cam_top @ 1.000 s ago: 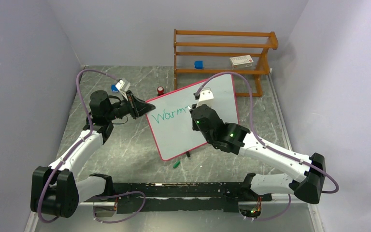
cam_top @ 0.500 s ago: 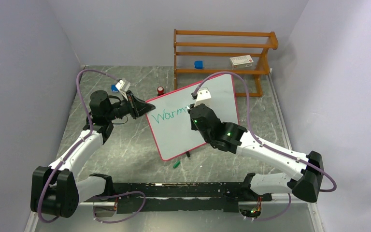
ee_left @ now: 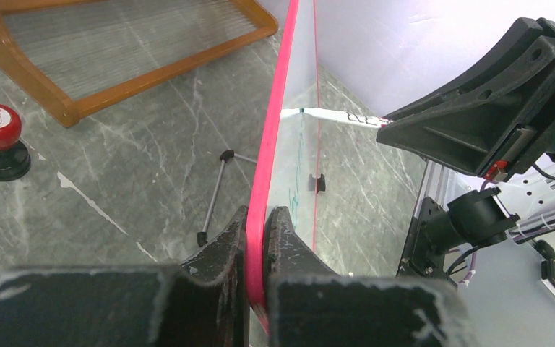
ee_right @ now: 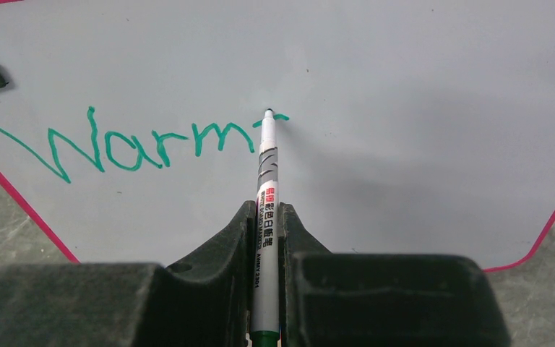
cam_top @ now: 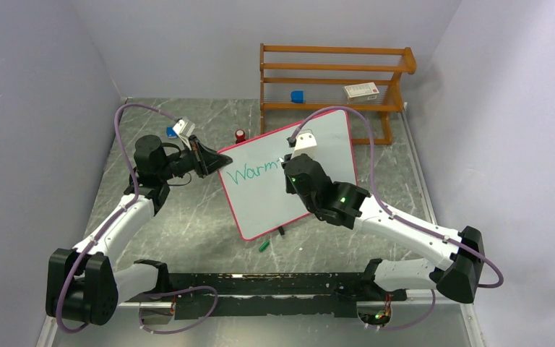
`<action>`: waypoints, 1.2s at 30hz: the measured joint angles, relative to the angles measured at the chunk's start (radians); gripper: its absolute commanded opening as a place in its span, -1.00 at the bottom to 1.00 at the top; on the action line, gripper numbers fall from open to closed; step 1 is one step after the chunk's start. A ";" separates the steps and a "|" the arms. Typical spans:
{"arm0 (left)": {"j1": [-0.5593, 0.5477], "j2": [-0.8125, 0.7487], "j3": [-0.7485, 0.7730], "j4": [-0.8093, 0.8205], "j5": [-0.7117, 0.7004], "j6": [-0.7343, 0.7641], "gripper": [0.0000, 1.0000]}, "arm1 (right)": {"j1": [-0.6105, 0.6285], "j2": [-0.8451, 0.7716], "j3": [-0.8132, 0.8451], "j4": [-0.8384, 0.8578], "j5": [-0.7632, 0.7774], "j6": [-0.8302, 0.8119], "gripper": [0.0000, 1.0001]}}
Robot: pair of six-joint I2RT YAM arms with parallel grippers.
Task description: Write a sentence on the whiteboard
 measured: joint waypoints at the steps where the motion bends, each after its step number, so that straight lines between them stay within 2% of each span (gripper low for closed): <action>1: 0.000 0.001 0.000 0.000 0.000 0.000 -0.90 | -0.001 0.000 0.000 0.000 -0.001 -0.001 -1.00; 36: 0.000 0.005 0.003 -0.003 0.000 0.000 -0.90 | -0.008 -0.006 -0.005 -0.058 -0.052 0.041 -1.00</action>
